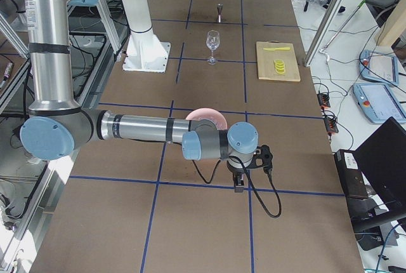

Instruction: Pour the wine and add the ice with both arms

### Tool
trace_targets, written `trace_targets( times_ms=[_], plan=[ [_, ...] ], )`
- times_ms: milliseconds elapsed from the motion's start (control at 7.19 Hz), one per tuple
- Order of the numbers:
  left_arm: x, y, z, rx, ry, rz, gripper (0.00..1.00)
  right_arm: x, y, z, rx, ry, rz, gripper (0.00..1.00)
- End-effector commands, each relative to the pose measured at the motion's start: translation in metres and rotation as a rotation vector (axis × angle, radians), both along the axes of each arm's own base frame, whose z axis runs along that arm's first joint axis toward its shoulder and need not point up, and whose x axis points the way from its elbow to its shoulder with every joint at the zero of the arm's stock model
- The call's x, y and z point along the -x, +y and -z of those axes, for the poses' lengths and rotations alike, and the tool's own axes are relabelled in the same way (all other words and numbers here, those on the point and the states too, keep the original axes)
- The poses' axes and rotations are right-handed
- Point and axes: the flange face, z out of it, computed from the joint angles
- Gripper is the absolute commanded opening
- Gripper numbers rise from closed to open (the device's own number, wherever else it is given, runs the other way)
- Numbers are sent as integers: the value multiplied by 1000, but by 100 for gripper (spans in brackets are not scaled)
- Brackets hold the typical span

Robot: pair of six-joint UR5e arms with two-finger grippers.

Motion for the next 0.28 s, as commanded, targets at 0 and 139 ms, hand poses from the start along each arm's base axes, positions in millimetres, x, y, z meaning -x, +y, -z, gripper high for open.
trace_targets(
  times_ms=[0, 139],
  plan=[
    [0, -1, 1, -2, 1, 0, 100, 0, 0, 0, 0, 1, 0, 100],
    [0, -1, 1, -4, 1, 0, 100, 0, 0, 0, 0, 1, 0, 100]
  ],
)
